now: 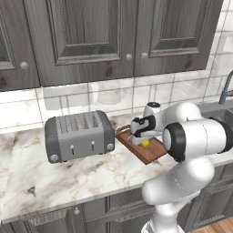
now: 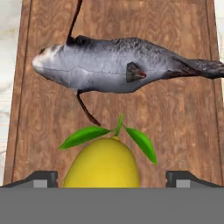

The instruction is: Retrieve a lemon from the fridge and place it on the cutting board with the fish.

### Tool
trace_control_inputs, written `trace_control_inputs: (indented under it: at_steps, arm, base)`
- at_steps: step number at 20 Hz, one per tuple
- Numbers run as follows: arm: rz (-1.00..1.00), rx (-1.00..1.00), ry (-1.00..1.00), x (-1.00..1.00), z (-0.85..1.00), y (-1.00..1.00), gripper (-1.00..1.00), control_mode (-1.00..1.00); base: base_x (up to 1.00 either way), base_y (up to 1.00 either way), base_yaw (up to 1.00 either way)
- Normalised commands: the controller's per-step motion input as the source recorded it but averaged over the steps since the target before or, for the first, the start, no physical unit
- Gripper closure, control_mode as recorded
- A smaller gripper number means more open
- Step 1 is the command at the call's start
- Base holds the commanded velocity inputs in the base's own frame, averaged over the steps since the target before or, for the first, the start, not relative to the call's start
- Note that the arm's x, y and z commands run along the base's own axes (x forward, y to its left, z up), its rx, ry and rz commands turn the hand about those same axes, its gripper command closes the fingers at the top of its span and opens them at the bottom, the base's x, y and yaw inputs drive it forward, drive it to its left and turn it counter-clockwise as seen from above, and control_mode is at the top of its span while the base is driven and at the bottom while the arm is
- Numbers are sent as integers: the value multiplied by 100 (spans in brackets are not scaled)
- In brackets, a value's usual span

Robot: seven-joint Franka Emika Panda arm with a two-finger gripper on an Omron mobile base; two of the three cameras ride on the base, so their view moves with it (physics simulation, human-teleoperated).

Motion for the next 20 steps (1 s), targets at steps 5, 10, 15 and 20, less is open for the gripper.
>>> trace_control_inputs:
  at_steps: [5, 10, 15, 20]
  arm:
    - [0, 0, 0, -63, 50, -7, -100, -100]
    - [0, 0, -5, -96, 56, -21, -100, -100]
    - [-2, 0, -4, -96, 42, -26, -100, -100]
    - [-7, 0, -4, -85, 16, -27, -100, -100]
  base:
    - [0, 0, 0]
    - [0, 0, 0]
    - [0, 0, 0]
    - [0, 0, 0]
